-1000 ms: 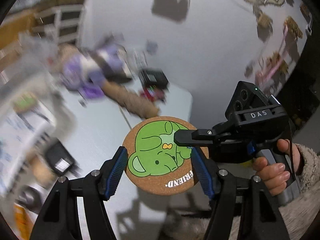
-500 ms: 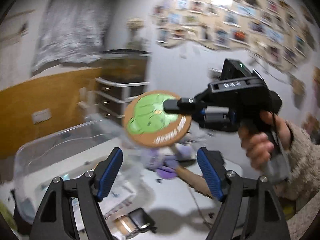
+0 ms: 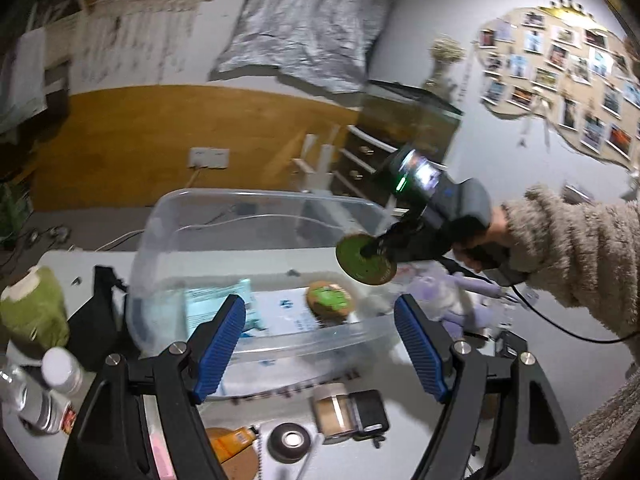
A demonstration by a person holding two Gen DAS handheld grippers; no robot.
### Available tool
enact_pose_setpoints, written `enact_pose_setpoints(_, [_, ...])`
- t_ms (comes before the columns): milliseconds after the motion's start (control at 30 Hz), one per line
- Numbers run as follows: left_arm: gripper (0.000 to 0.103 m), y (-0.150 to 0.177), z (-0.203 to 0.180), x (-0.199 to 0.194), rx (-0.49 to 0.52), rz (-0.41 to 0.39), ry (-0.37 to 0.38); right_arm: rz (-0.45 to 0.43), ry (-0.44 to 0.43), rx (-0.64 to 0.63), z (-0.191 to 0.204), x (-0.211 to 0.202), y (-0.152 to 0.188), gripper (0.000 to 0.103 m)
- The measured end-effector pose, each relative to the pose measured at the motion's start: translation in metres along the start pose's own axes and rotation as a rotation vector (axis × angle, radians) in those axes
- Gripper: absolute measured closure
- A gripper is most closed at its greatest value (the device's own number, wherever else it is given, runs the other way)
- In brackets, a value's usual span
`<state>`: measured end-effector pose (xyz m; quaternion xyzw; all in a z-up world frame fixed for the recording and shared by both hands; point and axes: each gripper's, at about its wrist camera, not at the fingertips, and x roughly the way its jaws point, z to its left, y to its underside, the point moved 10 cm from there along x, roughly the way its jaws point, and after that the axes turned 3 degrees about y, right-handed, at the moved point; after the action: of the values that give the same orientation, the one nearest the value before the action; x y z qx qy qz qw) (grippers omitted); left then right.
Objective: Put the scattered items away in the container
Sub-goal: 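Carry the coaster into the clear container and open the right gripper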
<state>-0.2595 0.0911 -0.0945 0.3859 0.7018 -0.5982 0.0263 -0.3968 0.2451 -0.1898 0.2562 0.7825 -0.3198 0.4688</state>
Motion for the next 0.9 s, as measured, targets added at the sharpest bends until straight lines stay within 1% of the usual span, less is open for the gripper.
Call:
enact_pose_setpoints(67, [0.026,0.003,0.012,0.0,-0.02,0.0,-0.028,0.055,0.074,-0.115,0.007,0.03,-0.006,0.094])
enact_pose_setpoints(133, [0.026,0.005,0.018,0.003,-0.034,0.006,-0.04,0.107,0.155,-0.22,0.009,0.061,-0.011,0.094])
enact_pose_setpoints(233, [0.026,0.01,0.025,0.009,-0.053,0.02,-0.053,0.183,0.27,-0.365,0.019,0.099,-0.009,0.094])
enact_pose_setpoints(267, [0.026,0.012,0.027,0.011,-0.057,0.026,-0.056,0.231,0.319,-0.43,0.023,0.111,-0.005,0.094])
enact_pose_setpoints(400, [0.026,0.016,0.032,0.02,-0.073,0.047,-0.053,0.302,0.436,-0.56,0.028,0.131,0.006,0.094])
enact_pose_setpoints(467, [0.026,0.017,0.035,0.024,-0.081,0.055,-0.046,0.296,0.49,-0.581,0.027,0.135,0.003,0.094])
enact_pose_setpoints(567, [0.026,0.017,0.037,0.029,-0.084,0.066,-0.039,0.32,0.522,-0.587,0.025,0.144,0.002,0.094])
enact_pose_setpoints(700, [0.026,0.016,0.04,0.031,-0.08,0.074,-0.032,0.368,0.506,-0.58,0.027,0.15,0.005,0.092])
enact_pose_setpoints(733, [0.026,0.016,0.041,0.031,-0.081,0.073,-0.031,0.373,0.501,-0.579,0.028,0.15,0.006,0.087])
enact_pose_setpoints(767, [0.026,0.016,0.042,0.031,-0.083,0.074,-0.029,0.378,0.496,-0.58,0.03,0.15,0.007,0.061])
enact_pose_setpoints(800, [0.026,0.016,0.043,0.032,-0.088,0.075,-0.026,0.373,0.493,-0.586,0.031,0.149,0.007,0.021])
enact_pose_setpoints(833, [0.026,0.017,0.044,0.033,-0.093,0.076,-0.024,0.367,0.489,-0.592,0.033,0.149,0.007,0.011])
enact_pose_setpoints(900, [0.026,0.017,0.046,0.034,-0.104,0.081,-0.021,0.364,0.466,-0.602,0.036,0.147,0.008,0.01])
